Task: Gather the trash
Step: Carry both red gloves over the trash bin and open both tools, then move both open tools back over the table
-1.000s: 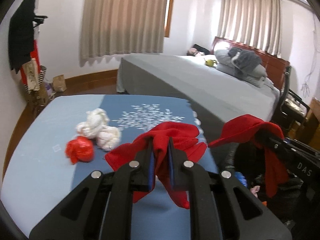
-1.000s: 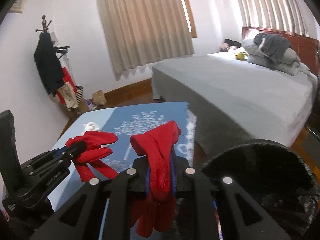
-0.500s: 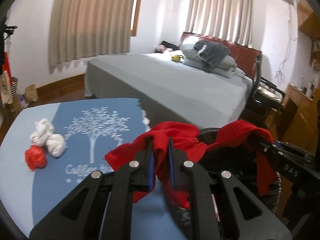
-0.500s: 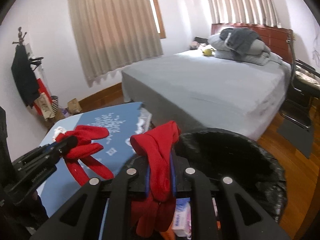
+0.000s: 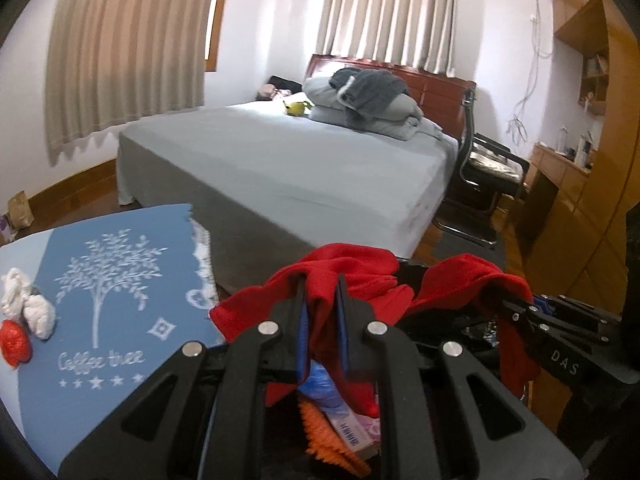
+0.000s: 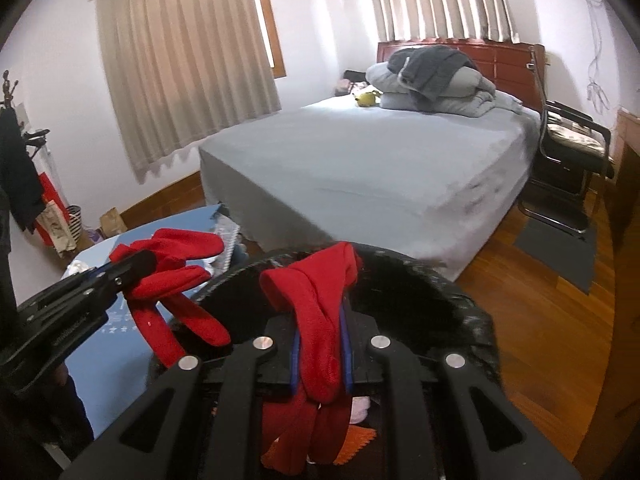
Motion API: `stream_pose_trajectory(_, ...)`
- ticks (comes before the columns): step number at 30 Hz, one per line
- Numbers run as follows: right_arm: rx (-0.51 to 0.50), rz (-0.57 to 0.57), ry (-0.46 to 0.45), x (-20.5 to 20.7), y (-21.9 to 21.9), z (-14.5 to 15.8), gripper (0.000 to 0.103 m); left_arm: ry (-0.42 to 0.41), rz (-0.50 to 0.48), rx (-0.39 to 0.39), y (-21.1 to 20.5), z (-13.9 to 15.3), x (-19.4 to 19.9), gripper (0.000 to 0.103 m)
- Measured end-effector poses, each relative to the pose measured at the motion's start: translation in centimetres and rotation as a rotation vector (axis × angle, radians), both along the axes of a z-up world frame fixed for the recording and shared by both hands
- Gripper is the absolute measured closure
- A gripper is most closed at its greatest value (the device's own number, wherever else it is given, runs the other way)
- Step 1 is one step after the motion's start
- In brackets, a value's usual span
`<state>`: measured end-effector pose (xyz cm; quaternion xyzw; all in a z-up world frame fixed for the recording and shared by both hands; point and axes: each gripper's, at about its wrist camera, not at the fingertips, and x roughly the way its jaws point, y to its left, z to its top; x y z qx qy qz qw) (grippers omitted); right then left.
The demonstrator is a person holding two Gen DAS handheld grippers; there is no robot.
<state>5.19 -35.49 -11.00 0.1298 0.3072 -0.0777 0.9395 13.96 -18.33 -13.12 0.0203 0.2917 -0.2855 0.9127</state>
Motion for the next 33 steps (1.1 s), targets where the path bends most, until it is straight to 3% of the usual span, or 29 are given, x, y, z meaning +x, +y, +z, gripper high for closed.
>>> stream_pose_trajectory(9, 0.011, -0.043, 0.031, -0.9, -2.3, -1.6, 0.088, 0.032, -0.066, 0.023, -2.9, -1.4, 0.8, 0.09)
stream_pose_trajectory(12, 0.009, -0.049, 0.043, -1.0, -2.5, -2.0, 0.081, 0.049, -0.082, 0.016, -3.1, -1.7, 1.0, 0.073)
stream_pose_trajectory(14, 0.012, -0.05, 0.05, -1.1, -2.6, -2.3, 0.075, 0.057, -0.08, 0.002, -2.9, -1.8, 1.2, 0.058)
stream_pose_trajectory(17, 0.006, -0.057, 0.05, -1.4, -2.6, -2.6, 0.055, 0.061, -0.07, -0.005, -2.1, -1.8, 1.5, 0.047)
stream_pose_trajectory(19, -0.003, -0.063, 0.054, -1.5, -2.4, -2.7, 0.036, 0.066, -0.057, -0.012, -1.4, -1.8, 1.6, 0.042)
stream_pose_trajectory(21, -0.005, -0.067, 0.05, -1.7, -2.2, -2.7, 0.028, 0.068, -0.033, -0.01, -0.7, -1.8, 1.8, 0.042)
stream_pose_trajectory(25, -0.012, -0.07, 0.035, -1.7, -1.8, -2.4, 0.006, 0.033, 0.046, 0.006, 2.0, -1.4, 2.1, 0.03)
stream_pose_trajectory(29, -0.02, -0.055, 0.018, -1.0, -0.5, -1.8, 0.006, 0.002, 0.125, 0.021, 4.9, -0.8, 2.3, 0.02)
stream_pose_trajectory(33, -0.023, -0.008, -0.003, 0.4, 1.7, -1.1, 0.006, -0.027, 0.215, 0.043, 8.6, -0.4, 2.2, 0.017)
